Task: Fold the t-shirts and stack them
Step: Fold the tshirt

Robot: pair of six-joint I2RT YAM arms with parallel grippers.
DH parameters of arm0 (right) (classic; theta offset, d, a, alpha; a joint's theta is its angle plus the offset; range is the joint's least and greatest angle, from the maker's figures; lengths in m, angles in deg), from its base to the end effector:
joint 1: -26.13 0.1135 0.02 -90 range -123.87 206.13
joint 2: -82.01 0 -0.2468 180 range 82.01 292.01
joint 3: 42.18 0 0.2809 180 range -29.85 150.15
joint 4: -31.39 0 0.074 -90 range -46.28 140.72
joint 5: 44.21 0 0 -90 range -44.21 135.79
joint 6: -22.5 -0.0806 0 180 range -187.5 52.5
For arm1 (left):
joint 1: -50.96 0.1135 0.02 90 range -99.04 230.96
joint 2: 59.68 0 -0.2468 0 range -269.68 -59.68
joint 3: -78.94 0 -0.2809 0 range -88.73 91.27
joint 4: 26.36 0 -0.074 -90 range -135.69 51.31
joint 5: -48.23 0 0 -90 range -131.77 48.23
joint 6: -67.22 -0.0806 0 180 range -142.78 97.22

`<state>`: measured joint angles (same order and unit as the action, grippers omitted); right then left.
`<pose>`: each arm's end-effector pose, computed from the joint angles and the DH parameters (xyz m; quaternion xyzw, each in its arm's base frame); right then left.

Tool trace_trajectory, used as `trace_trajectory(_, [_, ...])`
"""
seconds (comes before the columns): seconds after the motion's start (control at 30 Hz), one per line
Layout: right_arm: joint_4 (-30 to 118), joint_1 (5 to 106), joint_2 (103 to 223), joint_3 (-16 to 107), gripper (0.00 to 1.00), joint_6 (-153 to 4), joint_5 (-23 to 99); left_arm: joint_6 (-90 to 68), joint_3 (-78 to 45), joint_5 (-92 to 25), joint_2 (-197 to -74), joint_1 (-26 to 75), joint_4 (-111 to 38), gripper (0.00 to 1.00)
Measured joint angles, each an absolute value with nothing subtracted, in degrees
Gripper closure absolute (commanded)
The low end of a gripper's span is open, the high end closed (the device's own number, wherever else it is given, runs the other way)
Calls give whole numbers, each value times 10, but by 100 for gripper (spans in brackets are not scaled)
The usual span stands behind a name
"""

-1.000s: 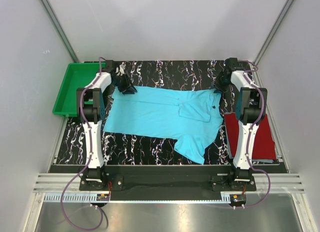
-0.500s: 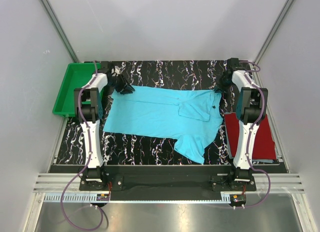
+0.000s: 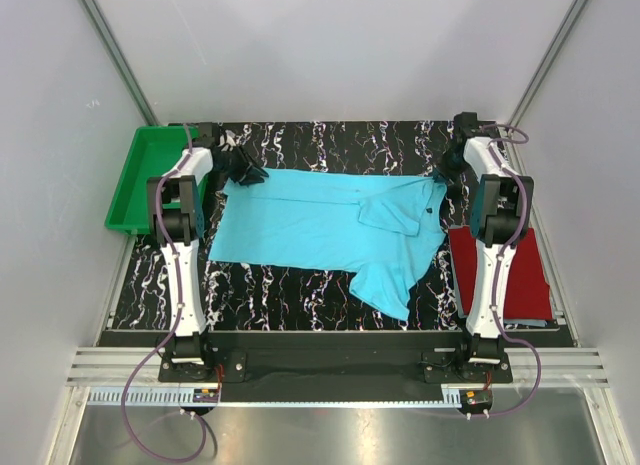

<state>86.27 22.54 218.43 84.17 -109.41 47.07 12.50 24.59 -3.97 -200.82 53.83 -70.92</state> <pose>0.5396 -0.0357 0.0945 0.3797 0.8993 0.0609 0.2084 0.5534 -0.0217 0.0740 -0.2196 0.8911 -0.3687 0.1474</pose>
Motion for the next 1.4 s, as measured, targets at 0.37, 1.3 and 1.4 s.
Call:
trace_trajectory(0.37, [911,224,2280,1030,63,-1032,462,121,261,-36,-2014,538,-679,55])
trace_trajectory(1.3, [911,438,1797,462,32,-945,413,91,-365,-200,-1383,421,-729,36])
trace_trajectory(1.4, [900,452,1716,351,36,-963,388,121,-413,-242,-1311,441,-734,37])
